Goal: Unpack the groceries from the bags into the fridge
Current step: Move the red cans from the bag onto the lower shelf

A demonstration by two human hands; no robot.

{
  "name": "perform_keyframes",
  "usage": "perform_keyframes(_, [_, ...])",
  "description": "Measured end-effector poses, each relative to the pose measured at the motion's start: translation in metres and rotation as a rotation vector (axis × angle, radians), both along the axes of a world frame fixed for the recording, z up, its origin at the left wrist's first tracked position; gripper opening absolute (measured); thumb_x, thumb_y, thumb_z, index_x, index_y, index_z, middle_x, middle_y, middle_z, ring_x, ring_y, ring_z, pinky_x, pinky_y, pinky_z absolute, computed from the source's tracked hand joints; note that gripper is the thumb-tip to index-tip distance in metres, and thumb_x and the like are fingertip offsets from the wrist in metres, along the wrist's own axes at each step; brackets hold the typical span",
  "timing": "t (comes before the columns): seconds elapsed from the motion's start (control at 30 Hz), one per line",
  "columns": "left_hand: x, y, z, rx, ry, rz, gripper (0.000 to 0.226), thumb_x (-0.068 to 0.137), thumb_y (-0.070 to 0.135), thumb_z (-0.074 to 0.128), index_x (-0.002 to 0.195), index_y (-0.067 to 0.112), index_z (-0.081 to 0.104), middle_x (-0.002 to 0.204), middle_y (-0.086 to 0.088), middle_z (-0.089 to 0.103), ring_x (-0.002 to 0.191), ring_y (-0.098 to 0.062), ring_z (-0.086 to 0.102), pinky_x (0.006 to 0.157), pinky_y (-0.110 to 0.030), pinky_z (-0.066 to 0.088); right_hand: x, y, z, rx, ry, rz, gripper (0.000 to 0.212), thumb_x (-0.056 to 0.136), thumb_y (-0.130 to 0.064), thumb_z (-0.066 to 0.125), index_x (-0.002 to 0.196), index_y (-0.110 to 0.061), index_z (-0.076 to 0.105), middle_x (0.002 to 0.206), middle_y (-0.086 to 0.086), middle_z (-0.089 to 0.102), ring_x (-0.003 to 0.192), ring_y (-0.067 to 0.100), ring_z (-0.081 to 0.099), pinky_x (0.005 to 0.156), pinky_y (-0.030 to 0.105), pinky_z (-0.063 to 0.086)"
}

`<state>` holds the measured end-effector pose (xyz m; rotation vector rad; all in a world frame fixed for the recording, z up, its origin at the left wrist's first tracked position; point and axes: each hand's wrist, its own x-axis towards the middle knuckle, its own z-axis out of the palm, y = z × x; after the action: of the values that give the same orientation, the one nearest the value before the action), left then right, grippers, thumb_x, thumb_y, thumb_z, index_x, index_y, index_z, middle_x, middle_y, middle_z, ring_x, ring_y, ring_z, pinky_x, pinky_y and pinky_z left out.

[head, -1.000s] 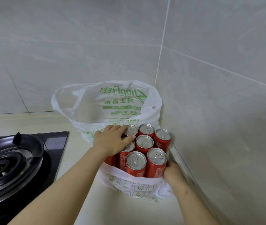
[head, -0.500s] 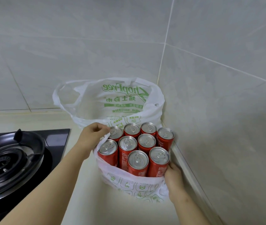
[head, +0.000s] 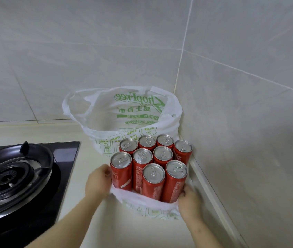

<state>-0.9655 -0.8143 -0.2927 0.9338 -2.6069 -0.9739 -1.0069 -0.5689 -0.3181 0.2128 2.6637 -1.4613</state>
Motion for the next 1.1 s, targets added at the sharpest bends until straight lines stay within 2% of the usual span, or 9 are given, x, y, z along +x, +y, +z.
perform_keyframes(0.07, [0.013, 0.01, -0.021, -0.28, -0.154, -0.148, 0.004, 0.083, 0.016, 0.052, 0.081, 0.015, 0.055, 0.086, -0.002, 0.052, 0.084, -0.023, 0.052, 0.06, -0.027, 0.037, 0.009, 0.001, -0.009, 0.409, 0.066, 0.137, 0.039, 0.087, -0.011, 0.046, 0.125, -0.016, 0.053, 0.124, 0.0, 0.06, 0.115, 0.02, 0.053, 0.093, 0.028, 0.043])
perform_keyframes(0.13, [0.014, 0.013, -0.022, -0.259, -0.193, -0.2, 0.009, 0.082, 0.016, 0.052, 0.074, 0.019, 0.051, 0.082, 0.0, 0.047, 0.083, -0.023, 0.054, 0.062, -0.027, 0.039, 0.011, 0.002, -0.013, 0.582, 0.065, 0.198, 0.052, 0.088, -0.018, 0.048, 0.139, -0.016, 0.04, 0.143, -0.002, 0.044, 0.133, 0.016, 0.038, 0.108, 0.029, 0.031])
perform_keyframes(0.3, [0.012, 0.007, 0.004, 0.309, 0.015, -0.1, 0.026, 0.085, 0.012, 0.043, 0.091, 0.017, 0.068, 0.099, -0.01, 0.07, 0.088, -0.026, 0.058, 0.076, -0.028, 0.044, 0.02, -0.005, -0.003, 0.126, 0.076, 0.053, 0.033, 0.076, -0.006, 0.057, 0.108, -0.013, 0.058, 0.106, 0.005, 0.065, 0.102, 0.028, 0.06, 0.086, 0.038, 0.05])
perform_keyframes(0.43, [0.033, 0.022, -0.015, -0.217, -0.233, -0.223, 0.032, 0.093, 0.024, 0.036, 0.122, 0.022, 0.048, 0.131, 0.001, 0.048, 0.135, -0.025, 0.031, 0.101, -0.039, 0.031, 0.039, -0.004, -0.006, 0.489, 0.002, 0.2, 0.078, 0.082, -0.036, 0.057, 0.147, -0.015, 0.02, 0.153, 0.001, 0.029, 0.141, 0.017, 0.025, 0.114, 0.032, 0.022])
perform_keyframes(0.53, [0.04, 0.029, -0.026, -0.266, -0.376, -0.212, 0.049, 0.096, 0.033, 0.034, 0.143, 0.025, 0.026, 0.153, 0.006, 0.017, 0.145, -0.029, -0.001, 0.111, -0.045, 0.014, 0.04, -0.002, 0.0, 0.658, -0.042, 0.234, 0.079, 0.089, -0.044, 0.044, 0.15, -0.013, 0.004, 0.159, 0.0, 0.004, 0.146, 0.017, -0.001, 0.117, 0.034, 0.005])
perform_keyframes(0.73, [0.051, 0.049, 0.001, -0.158, 0.109, 0.141, 0.043, 0.079, 0.011, 0.056, 0.122, 0.01, 0.055, 0.123, -0.019, 0.05, 0.118, -0.04, 0.04, 0.095, -0.045, 0.034, 0.041, 0.003, 0.025, 0.469, 0.215, -0.02, 0.048, 0.086, -0.029, 0.054, 0.133, -0.02, 0.046, 0.141, 0.0, 0.047, 0.139, 0.018, 0.029, 0.113, 0.039, 0.017])
perform_keyframes(0.87, [0.05, 0.079, 0.032, -0.227, 0.567, 0.099, 0.049, 0.072, 0.03, 0.042, 0.11, 0.003, 0.057, 0.089, -0.017, 0.055, 0.087, -0.034, 0.047, 0.08, -0.031, 0.031, 0.041, 0.0, 0.047, 0.148, 0.471, -0.039, 0.044, 0.083, -0.019, 0.054, 0.128, -0.016, 0.053, 0.129, 0.003, 0.057, 0.126, 0.025, 0.046, 0.106, 0.04, 0.031])
perform_keyframes(0.97, [0.04, 0.098, 0.049, -0.219, 0.593, -0.149, 0.05, 0.076, 0.041, 0.048, 0.12, 0.017, 0.053, 0.101, -0.008, 0.051, 0.095, -0.024, 0.043, 0.085, -0.026, 0.032, 0.041, -0.004, 0.061, -0.016, 0.543, 0.094, 0.055, 0.079, -0.024, 0.044, 0.133, -0.019, 0.049, 0.14, 0.0, 0.047, 0.131, 0.019, 0.041, 0.108, 0.037, 0.034])
perform_keyframes(1.1, [0.028, 0.107, 0.044, -0.394, 0.434, -0.368, 0.054, 0.071, 0.053, 0.053, 0.117, 0.026, 0.059, 0.112, -0.007, 0.052, 0.098, -0.029, 0.053, 0.085, -0.038, 0.045, 0.037, -0.005, 0.059, 0.146, 0.587, 0.259, 0.046, 0.087, -0.021, 0.051, 0.133, -0.022, 0.051, 0.155, 0.002, 0.023, 0.141, 0.021, 0.026, 0.103, 0.025, 0.026])
